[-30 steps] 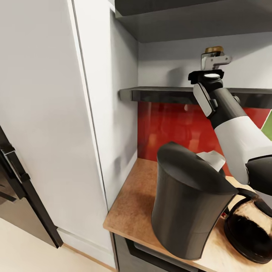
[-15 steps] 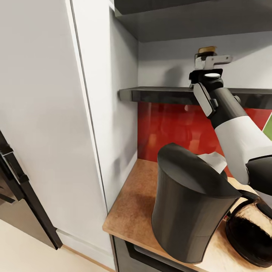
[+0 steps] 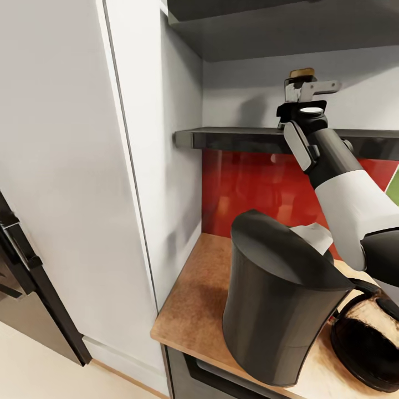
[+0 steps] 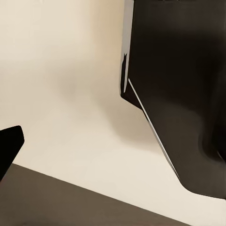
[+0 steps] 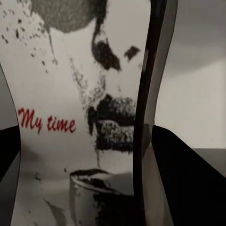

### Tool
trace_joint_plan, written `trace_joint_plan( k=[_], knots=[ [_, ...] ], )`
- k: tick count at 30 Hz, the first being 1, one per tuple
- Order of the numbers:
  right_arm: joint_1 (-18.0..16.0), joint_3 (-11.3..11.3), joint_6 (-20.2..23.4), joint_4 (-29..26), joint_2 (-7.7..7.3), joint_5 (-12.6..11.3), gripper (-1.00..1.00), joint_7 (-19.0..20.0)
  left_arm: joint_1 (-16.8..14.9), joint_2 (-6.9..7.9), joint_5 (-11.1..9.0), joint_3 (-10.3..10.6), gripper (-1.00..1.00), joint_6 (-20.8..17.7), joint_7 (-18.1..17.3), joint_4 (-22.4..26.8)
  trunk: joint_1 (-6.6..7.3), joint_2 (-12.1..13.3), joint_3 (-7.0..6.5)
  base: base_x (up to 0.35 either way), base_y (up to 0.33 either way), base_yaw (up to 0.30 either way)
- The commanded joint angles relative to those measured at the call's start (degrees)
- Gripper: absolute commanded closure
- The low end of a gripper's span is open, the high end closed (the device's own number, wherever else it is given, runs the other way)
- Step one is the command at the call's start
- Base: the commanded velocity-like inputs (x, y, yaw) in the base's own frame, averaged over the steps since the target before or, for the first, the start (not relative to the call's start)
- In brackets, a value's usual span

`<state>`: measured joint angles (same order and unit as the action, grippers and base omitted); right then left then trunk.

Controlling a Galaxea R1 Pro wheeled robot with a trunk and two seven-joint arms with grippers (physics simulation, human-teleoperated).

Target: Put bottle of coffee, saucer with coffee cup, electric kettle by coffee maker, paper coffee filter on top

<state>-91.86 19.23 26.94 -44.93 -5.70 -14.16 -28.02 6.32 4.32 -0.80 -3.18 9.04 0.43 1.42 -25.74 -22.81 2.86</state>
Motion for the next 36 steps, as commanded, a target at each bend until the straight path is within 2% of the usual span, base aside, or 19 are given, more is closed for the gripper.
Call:
trace_joint_plan(
  k=[1, 8, 27, 36],
  knots=[
    [-0.06, 0.38, 0.13, -0.04, -0.05, -1.12, 1.00, -0.64, 0.01, -0.04, -0.06, -0.27, -1.00, 0.08, 0.01, 0.08, -0.04, -0.10, 0.13, 0.000, 0.000, 0.000],
    [-0.06, 0.37, 0.05, -0.16, -0.10, -1.18, 1.00, -0.64, 0.01, -0.03, -0.08, -0.17, -1.00, 0.10, 0.07, 0.12, -0.04, -0.10, 0.13, -0.124, -0.160, 0.000],
    [-0.03, 0.45, 0.13, 0.01, -0.01, -1.13, 1.00, -0.64, 0.01, -0.01, -0.08, -0.25, -1.00, 0.10, 0.10, 0.17, -0.04, -0.10, 0.13, -0.257, -0.194, -0.002],
    [-0.06, 0.46, 0.13, 0.02, -0.02, -1.13, 1.00, -0.64, 0.01, -0.01, -0.16, -0.27, -1.00, 0.10, 0.10, 0.17, -0.04, -0.10, 0.13, -0.030, -0.022, -0.220]
  ],
)
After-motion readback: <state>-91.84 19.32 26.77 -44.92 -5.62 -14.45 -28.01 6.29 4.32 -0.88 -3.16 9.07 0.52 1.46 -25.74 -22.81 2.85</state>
